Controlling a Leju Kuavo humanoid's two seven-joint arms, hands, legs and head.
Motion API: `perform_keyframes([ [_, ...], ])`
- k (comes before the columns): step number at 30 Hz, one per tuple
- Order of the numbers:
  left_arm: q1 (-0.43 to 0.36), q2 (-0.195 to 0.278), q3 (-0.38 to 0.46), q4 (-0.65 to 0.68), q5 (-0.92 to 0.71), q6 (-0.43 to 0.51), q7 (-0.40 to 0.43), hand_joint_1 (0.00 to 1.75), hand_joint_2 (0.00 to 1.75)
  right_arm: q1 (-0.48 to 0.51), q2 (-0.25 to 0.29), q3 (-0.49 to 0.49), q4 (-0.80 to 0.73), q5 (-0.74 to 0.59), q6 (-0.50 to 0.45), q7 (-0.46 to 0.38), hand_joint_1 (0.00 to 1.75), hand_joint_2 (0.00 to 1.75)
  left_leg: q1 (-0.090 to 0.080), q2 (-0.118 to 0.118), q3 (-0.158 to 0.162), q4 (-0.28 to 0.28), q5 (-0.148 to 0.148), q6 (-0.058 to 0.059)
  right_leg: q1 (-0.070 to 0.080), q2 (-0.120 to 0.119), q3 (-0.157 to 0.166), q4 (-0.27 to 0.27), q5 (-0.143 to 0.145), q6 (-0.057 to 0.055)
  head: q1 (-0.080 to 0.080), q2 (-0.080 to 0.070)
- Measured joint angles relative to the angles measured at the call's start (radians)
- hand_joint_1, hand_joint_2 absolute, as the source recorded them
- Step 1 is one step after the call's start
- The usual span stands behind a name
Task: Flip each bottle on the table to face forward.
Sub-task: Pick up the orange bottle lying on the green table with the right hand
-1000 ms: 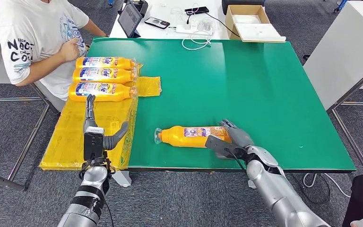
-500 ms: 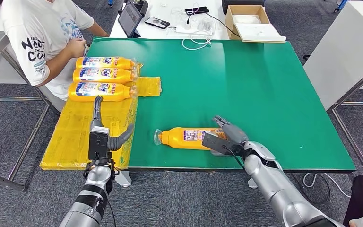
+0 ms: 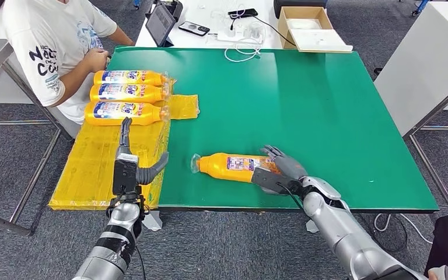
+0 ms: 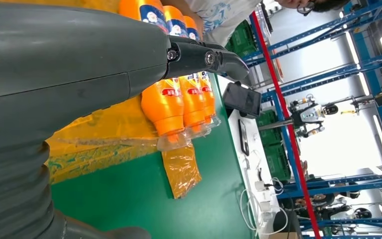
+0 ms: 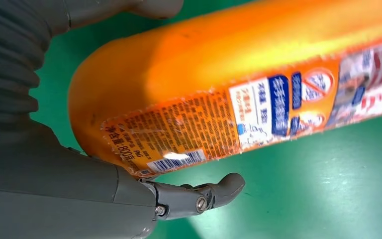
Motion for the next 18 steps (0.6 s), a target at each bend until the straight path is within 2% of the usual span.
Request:
perform_keyframes([
  [6, -0.002, -0.002, 0.0, 0.009, 0.0, -0.002, 0.0, 0.0, 1.75, -0.004, -0.003, 0.005, 0.009, 0.0, 0.003, 0.002, 0.26, 1.75, 0.0, 0.0, 0.001, 0.0, 0.0, 0.0, 0.0, 0.0, 0.001, 0.0, 0.0, 0.0, 0.0, 0.0],
  [7, -0.004, -0.002, 0.0, 0.012, 0.002, -0.005, 0.0, 0.0, 1.75, -0.006, -0.004, 0.007, 0.014, 0.0, 0.005, 0.004, 0.34, 1.75, 0.0, 0.0, 0.001, 0.0, 0.0, 0.0, 0.0, 0.0, 0.001, 0.0, 0.0, 0.0, 0.0, 0.0],
  [8, -0.005, -0.004, -0.001, 0.015, 0.004, -0.008, 0.0, 0.0, 1.75, -0.008, -0.004, 0.011, 0.019, 0.0, 0.006, 0.006, 0.54, 1.75, 0.0, 0.0, 0.001, 0.0, 0.0, 0.0, 0.0, 0.0, 0.001, 0.0, 0.0, 0.0, 0.0, 0.0],
  [11, -0.012, -0.006, -0.002, 0.028, 0.012, -0.013, 0.0, 0.0, 1.75, -0.018, -0.005, 0.025, 0.041, 0.0, 0.008, 0.012, 1.44, 1.75, 0.0, 0.001, 0.002, 0.0, 0.0, 0.0, 0.0, 0.0, 0.002, 0.0, 0.0, 0.0, 0.0, 0.0],
  [12, -0.014, -0.007, -0.003, 0.032, 0.012, -0.014, 0.0, 0.0, 1.75, -0.02, -0.005, 0.028, 0.048, -0.001, 0.008, 0.013, 1.62, 1.75, 0.0, 0.001, 0.003, 0.0, 0.0, 0.0, 0.0, 0.0, 0.002, 0.0, 0.0, 0.0, 0.0, 0.0],
  [14, -0.017, -0.008, -0.004, 0.039, 0.016, -0.018, 0.0, 0.0, 1.75, -0.024, -0.005, 0.033, 0.058, -0.004, 0.008, 0.013, 1.74, 1.75, 0.0, 0.001, 0.004, 0.0, 0.0, 0.0, 0.0, 0.001, 0.003, 0.0, 0.0, 0.0, 0.0, 0.0],
  [18, -0.021, -0.01, -0.01, 0.049, 0.029, -0.029, 0.002, 0.0, 1.75, -0.027, -0.006, 0.037, 0.066, -0.016, 0.008, 0.019, 1.75, 1.75, 0.0, 0.002, 0.007, 0.0, -0.001, 0.0, 0.0, 0.002, 0.005, 0.0, 0.0, 0.0, 0.0, 0.0],
])
